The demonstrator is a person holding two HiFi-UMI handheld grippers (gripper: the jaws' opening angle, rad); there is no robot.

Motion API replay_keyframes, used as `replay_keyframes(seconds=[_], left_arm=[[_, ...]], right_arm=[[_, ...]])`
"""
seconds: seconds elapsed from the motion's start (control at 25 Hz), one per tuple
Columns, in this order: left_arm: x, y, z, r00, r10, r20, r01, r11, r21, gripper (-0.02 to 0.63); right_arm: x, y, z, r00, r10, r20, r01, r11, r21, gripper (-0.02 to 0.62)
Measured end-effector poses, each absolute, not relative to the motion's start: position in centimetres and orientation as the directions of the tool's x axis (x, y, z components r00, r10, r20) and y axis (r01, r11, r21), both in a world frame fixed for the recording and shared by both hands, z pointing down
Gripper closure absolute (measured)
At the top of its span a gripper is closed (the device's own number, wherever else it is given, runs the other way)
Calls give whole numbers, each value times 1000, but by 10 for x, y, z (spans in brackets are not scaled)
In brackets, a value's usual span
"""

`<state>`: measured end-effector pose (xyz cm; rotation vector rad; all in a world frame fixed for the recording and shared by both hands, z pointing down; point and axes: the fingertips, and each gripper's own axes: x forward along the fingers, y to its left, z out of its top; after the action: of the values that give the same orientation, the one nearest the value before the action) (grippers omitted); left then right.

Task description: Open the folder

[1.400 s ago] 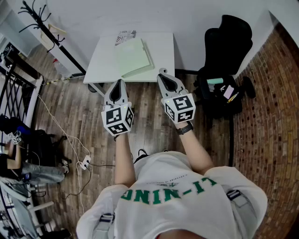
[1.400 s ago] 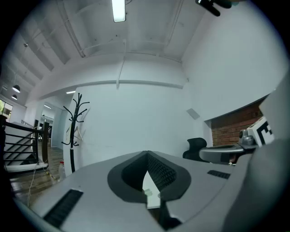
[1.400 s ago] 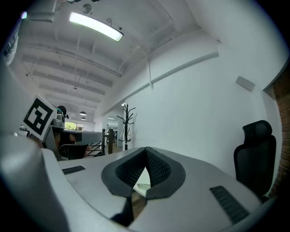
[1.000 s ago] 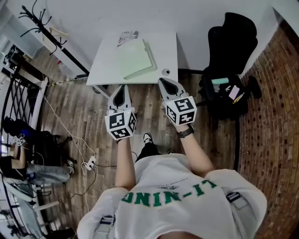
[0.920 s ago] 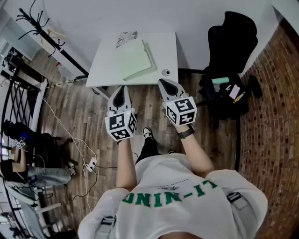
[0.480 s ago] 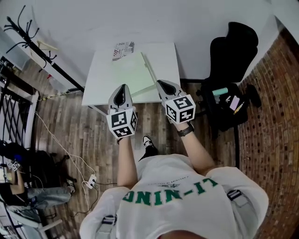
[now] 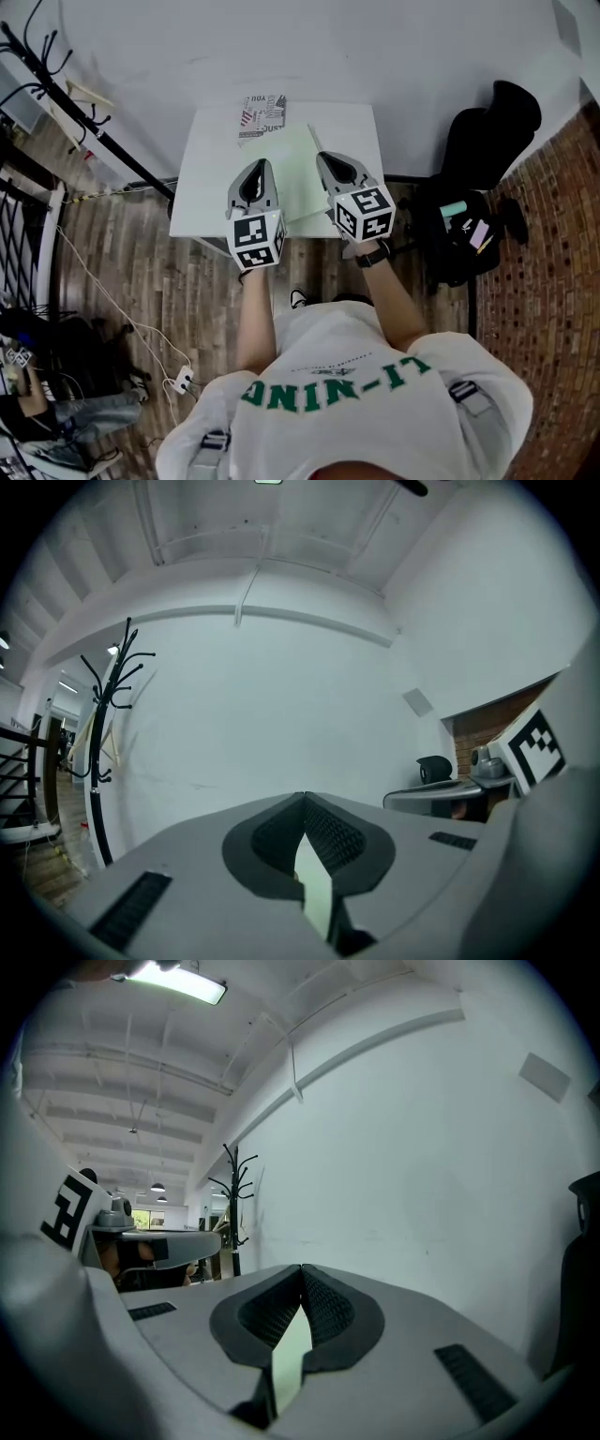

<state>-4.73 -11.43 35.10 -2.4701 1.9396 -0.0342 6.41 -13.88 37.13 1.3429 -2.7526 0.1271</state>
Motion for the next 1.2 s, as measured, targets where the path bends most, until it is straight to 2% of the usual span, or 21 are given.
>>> replay_keyframes(seconds=[0.2,0.56,0.88,1.2], left_arm=[[-71,-153,377,246,-968,54,-969,-245,21,592],[-68,-236,414,248,-963,106,-969,-245,38,592],[-62,-311,454,241,-952,190,-970,-231,72,592],[-57,-340,498,246,-932,267,-969,-229,95,593]], right_arm=[[55,-173,398,-596,-786,167,-800,599,-36,578],[60,-262,460,-620,-729,289,-774,628,-75,575],[69,-331,528,-647,-627,434,-739,656,-154,534],[80,-344,595,-656,-515,552,-716,655,-240,463]])
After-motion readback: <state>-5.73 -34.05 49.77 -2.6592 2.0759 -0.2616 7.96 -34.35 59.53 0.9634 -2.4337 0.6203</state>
